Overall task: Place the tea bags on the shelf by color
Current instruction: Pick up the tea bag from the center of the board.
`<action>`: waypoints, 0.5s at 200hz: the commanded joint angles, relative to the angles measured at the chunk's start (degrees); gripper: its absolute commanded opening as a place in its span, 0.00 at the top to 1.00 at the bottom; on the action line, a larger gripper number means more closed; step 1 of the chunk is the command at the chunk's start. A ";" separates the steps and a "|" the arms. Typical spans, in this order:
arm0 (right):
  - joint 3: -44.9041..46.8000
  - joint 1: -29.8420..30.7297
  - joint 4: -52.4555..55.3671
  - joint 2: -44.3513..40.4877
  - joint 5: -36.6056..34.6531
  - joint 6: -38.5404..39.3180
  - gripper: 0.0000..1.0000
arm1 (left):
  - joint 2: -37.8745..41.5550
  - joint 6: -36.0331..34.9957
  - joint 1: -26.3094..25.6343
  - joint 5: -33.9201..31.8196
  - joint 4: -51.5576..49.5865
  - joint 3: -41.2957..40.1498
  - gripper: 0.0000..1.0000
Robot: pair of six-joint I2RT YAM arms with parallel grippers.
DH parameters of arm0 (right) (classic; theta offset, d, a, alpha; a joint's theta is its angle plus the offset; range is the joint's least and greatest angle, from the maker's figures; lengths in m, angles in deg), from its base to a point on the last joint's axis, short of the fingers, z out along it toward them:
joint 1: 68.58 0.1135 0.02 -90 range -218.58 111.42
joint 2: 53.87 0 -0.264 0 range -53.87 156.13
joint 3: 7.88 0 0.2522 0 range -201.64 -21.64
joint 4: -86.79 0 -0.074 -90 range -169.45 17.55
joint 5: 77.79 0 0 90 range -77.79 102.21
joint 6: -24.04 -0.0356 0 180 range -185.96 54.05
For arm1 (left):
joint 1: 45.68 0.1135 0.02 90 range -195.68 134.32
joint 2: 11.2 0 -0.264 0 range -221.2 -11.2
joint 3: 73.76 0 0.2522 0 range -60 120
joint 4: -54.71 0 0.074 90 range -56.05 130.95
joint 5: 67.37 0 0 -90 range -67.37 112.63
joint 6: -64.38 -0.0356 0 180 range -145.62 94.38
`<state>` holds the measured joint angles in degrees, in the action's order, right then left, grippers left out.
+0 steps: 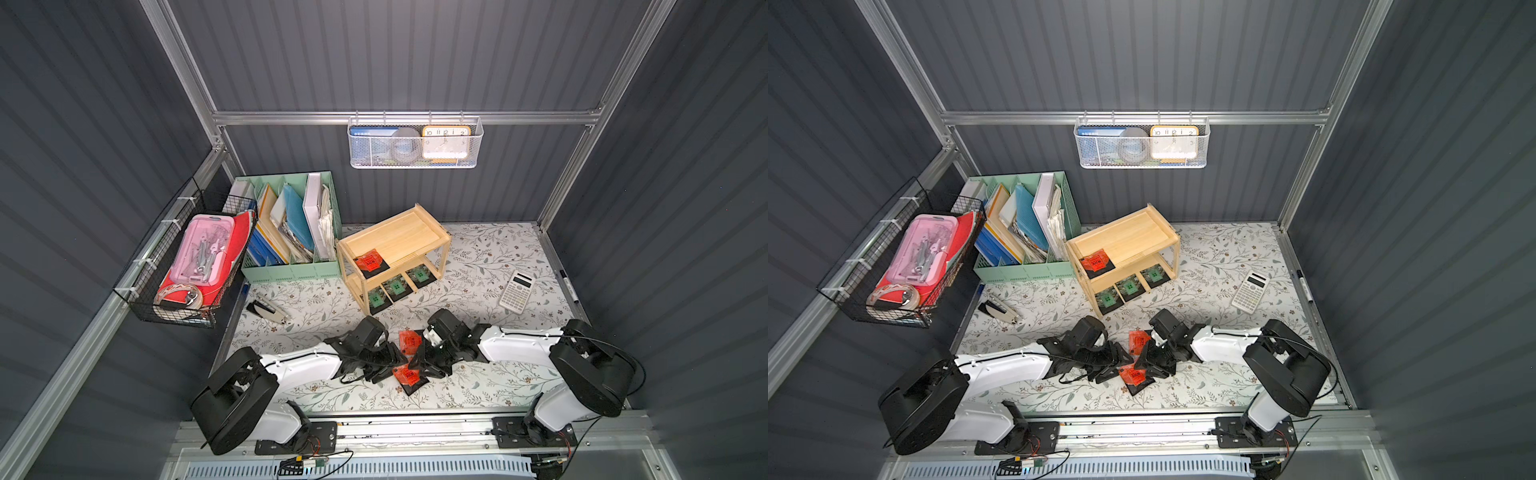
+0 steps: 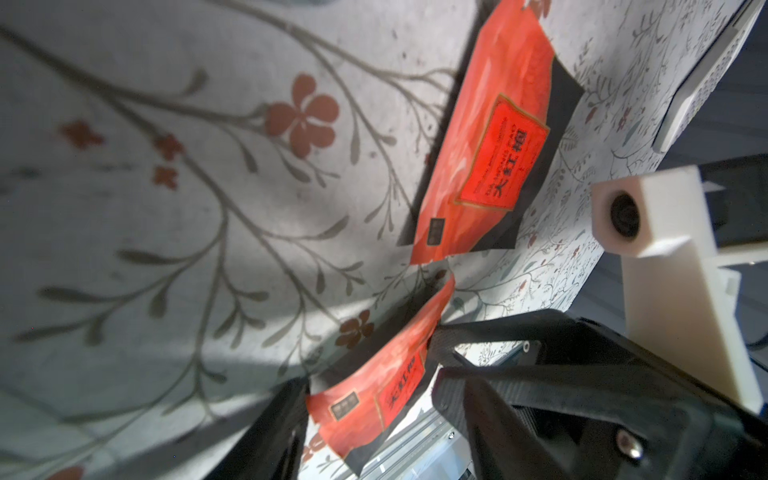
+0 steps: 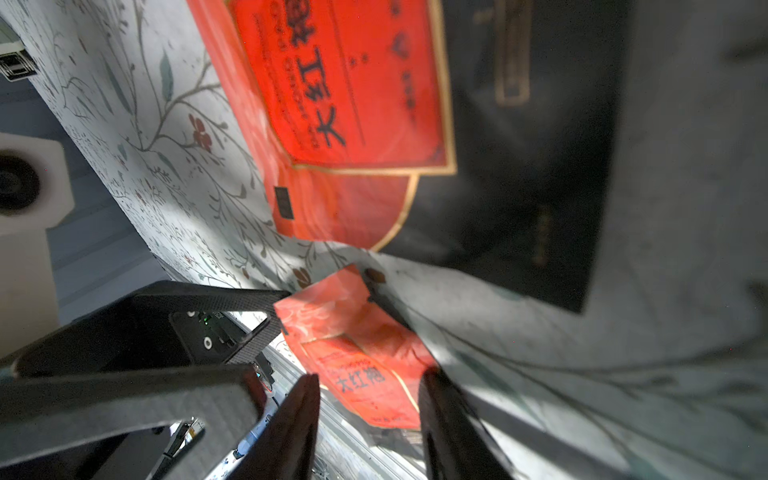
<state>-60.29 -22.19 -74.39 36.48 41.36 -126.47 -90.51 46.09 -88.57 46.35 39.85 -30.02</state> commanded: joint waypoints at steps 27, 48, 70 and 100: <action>1.83 0.37 3.53 1.99 -1.81 1.10 0.55 | 3.75 2.85 -0.33 -2.23 2.01 -2.09 0.41; 1.74 0.37 3.63 2.12 -1.76 1.18 0.55 | 4.97 3.38 -0.30 -2.19 2.66 -2.64 0.42; 1.73 0.38 3.61 2.18 -1.73 1.27 0.55 | 5.95 3.57 -0.31 -4.50 3.40 -3.06 0.44; 1.78 0.41 3.64 2.22 -1.65 1.27 0.55 | 6.53 3.88 -0.27 -4.75 4.07 -3.52 0.48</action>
<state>-60.29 -22.19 -74.61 36.59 41.58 -126.31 -85.07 49.28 -88.57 42.85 42.71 -32.43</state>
